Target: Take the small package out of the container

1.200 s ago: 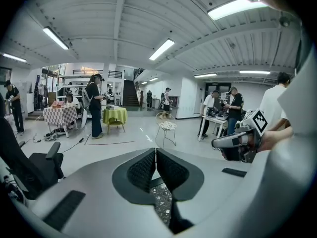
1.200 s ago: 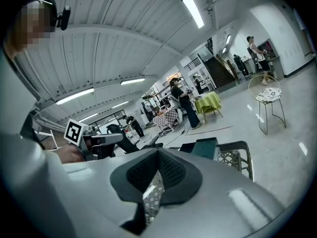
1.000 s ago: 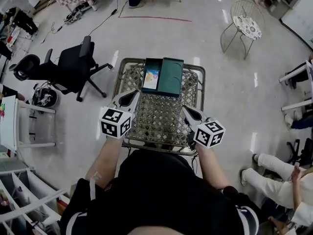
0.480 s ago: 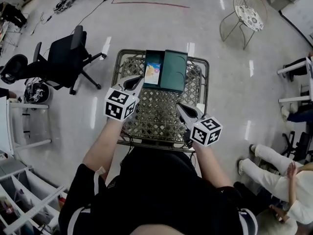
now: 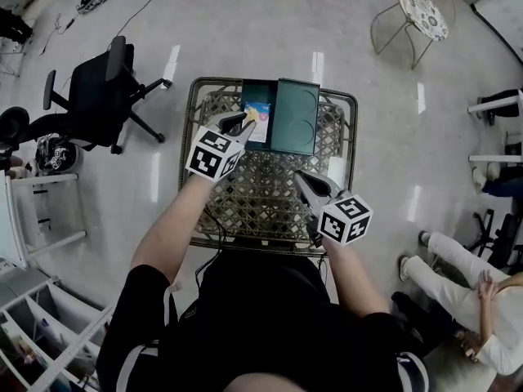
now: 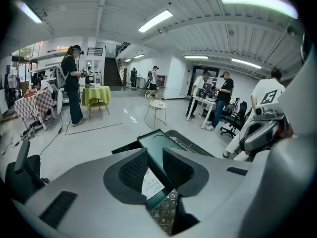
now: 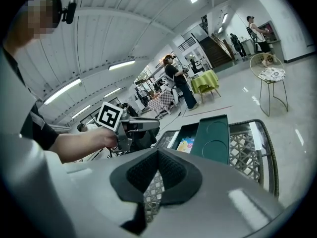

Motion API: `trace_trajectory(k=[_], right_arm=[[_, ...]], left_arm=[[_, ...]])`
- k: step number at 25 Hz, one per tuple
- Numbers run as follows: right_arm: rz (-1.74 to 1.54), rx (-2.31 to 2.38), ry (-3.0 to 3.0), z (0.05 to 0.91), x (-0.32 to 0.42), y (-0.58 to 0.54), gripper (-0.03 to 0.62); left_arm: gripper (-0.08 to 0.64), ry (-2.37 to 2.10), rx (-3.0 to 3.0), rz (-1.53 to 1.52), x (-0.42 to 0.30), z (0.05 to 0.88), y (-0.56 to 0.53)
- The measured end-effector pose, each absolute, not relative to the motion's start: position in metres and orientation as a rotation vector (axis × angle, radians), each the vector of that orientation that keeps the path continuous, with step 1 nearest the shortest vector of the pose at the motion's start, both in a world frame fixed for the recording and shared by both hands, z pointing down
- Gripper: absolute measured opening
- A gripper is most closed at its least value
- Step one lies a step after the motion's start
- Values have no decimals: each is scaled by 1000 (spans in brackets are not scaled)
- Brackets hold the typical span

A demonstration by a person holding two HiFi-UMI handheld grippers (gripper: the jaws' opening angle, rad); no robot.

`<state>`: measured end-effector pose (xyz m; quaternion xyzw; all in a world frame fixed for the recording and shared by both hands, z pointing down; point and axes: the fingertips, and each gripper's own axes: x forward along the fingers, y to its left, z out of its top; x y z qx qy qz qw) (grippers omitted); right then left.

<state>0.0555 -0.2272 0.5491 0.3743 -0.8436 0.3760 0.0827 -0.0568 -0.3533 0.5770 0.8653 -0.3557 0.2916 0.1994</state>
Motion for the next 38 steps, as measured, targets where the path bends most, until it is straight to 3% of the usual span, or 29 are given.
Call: trace_trajectory(k=[10, 21, 38], right_arm=[[690, 963, -2557, 557, 32, -293, 11], [768, 846, -2558, 582, 20, -286, 11], [895, 948, -2493, 602, 53, -274, 11]], left_arm=[[175, -812, 2436, 1147, -58, 669, -381], [226, -432, 2486, 1484, -41, 729, -396], [248, -22, 2378, 1864, -23, 766, -400]])
